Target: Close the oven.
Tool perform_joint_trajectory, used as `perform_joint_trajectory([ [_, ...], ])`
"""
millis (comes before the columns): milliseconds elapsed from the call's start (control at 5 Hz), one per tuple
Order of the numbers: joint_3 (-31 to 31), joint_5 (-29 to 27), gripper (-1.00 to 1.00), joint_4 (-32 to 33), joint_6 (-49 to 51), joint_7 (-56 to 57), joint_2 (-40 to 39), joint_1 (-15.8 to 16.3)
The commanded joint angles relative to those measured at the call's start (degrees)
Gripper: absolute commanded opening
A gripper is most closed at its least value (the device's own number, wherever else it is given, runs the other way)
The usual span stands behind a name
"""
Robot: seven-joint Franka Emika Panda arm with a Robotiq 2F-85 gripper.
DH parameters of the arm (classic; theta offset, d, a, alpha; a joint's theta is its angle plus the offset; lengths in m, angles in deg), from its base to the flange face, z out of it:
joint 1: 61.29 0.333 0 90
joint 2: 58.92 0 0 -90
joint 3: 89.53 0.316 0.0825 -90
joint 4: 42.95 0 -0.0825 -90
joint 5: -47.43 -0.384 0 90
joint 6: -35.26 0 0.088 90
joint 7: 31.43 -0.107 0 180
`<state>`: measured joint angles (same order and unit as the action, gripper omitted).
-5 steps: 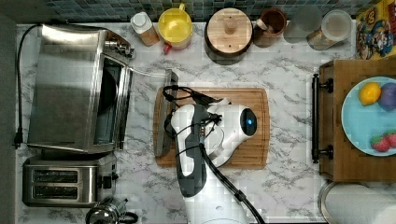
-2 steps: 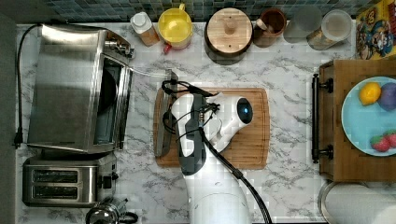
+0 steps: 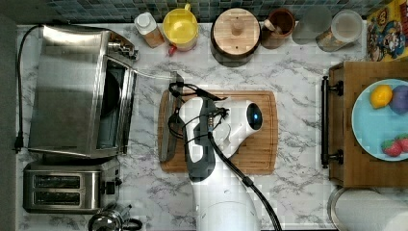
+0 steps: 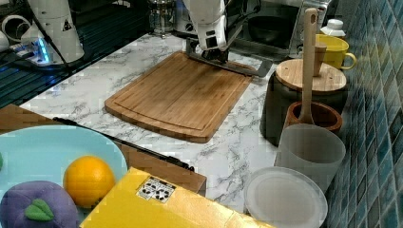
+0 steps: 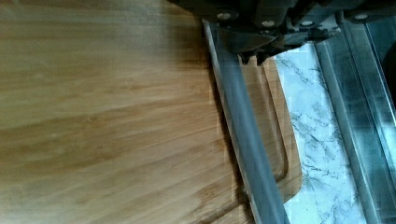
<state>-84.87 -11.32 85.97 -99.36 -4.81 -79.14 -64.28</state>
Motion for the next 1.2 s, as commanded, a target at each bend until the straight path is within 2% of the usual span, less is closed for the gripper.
perform_joint_trajectory([
  [200, 7.03, -2.29, -1.0, -4.1, 3.84, 1.76, 13.26, 5.39],
  [400, 8.07, 4.3, -1.0, -6.76, 3.28, -2.36, 13.13, 7.92],
  [600, 9.55, 13.25, -1.0, -6.77, -4.95, -9.29, 12.41, 11.83],
  [800, 10.43, 22.37, -1.0, -10.52, -3.97, -17.77, 11.32, 12.64],
  [1000, 12.08, 25.5, -1.0, -13.19, -1.66, -20.08, 10.96, 12.16],
  [1200, 13.28, 28.0, -1.0, -11.77, -5.89, -23.38, 14.76, 13.43],
])
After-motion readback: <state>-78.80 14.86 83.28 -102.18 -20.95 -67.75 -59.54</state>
